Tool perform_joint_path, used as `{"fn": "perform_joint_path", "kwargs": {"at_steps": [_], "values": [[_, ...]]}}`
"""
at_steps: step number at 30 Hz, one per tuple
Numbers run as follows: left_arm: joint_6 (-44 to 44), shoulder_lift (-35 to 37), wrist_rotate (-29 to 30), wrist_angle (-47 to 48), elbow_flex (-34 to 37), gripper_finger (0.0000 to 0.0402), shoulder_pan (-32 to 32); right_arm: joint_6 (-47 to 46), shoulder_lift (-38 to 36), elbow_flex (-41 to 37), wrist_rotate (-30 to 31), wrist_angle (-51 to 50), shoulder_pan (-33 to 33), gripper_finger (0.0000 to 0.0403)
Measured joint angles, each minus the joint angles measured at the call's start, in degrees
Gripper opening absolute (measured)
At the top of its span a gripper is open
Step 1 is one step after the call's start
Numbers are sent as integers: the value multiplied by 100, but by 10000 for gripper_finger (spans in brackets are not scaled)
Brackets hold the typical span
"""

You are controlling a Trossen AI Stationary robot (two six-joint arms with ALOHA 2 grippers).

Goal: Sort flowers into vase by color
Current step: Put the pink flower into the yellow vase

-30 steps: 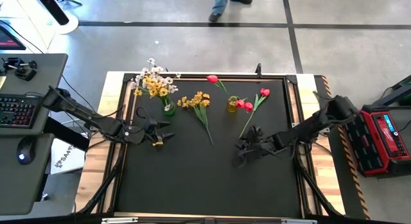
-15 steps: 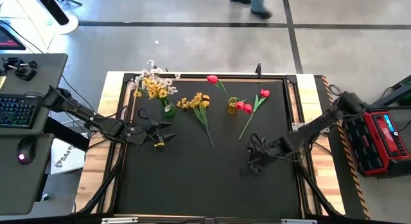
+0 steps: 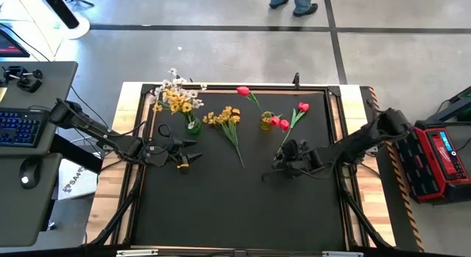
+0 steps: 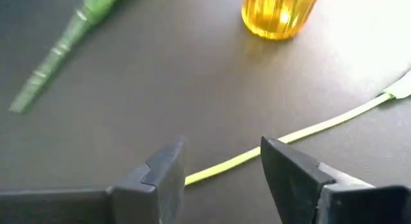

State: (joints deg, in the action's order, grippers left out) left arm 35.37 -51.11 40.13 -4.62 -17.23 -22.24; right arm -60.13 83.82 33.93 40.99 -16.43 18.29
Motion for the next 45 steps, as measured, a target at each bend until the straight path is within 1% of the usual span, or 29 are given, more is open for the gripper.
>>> {"fn": "perform_joint_path", "kwargs": {"at_steps": [4, 7, 10, 14, 15, 17, 19, 21, 22, 23, 25, 26, 28, 31, 34, 36, 39, 40, 42, 45], "values": [[-2, 0, 3, 0, 1, 287, 0, 351, 391, 0, -568, 184, -349, 152], [-2, 0, -20, 13, 1, 287, 0, 569, 450, 0, -1168, 450, -375, 115], [-2, 0, -27, 24, 0, 287, 0, 753, 325, 5, -1952, 612, -218, 76], [-2, 0, -42, 44, 1, 287, 2, 816, 54, 83, -2961, 555, 198, 37], [-4, 0, -42, 57, 1, 287, 2, 813, -42, 117, -3111, 525, 328, 29], [-4, 0, -42, 55, -1, 287, 2, 717, -248, 194, -3187, 393, 626, 17], [-4, 0, -42, 55, 1, 287, 2, 385, -442, 261, -3089, 67, 934, 6], [-4, 0, -47, 55, 1, 287, 2, -87, -608, 309, -2764, -471, 1236, 2], [-3, 0, -47, 54, 1, 287, 2, -357, -666, 313, -2441, -767, 1375, 2], [-4, 0, -47, 52, 1, 287, 2, -624, -695, 309, -1976, -1018, 1500, 3], [-4, 0, -42, 50, 1, 287, 2, -1276, -699, 205, -687, -1175, 1688, 7], [-4, 0, -38, 48, 1, 287, 2, -1515, -698, 128, -151, -1148, 1744, 10], [-2, 0, -18, 47, 1, 287, 2, -1659, -697, 36, 453, -1082, 1672, 22], [-2, 0, -16, 46, 1, 287, 2, -1697, -696, -51, 1038, -1099, 1304, 58], [-2, 0, -16, 45, 0, 287, 2, -1685, -696, -144, 1075, -1081, 678, 119], [-2, 0, -16, 44, 1, 287, 2, -1617, -696, -245, 911, -1010, 219, 163], [-2, 0, -14, 46, 0, 287, 2, -1267, -694, -456, 650, -521, -401, 219], [-2, 0, -12, 46, 1, 287, 2, -1075, -694, -540, 646, -270, -573, 231], [-3, 0, -9, 46, 1, 287, 2, -674, -693, -722, 643, 336, -849, 244], [-2, 0, -5, 46, 1, 287, 2, -227, -692, -971, 544, 1115, -1195, 240]]}}
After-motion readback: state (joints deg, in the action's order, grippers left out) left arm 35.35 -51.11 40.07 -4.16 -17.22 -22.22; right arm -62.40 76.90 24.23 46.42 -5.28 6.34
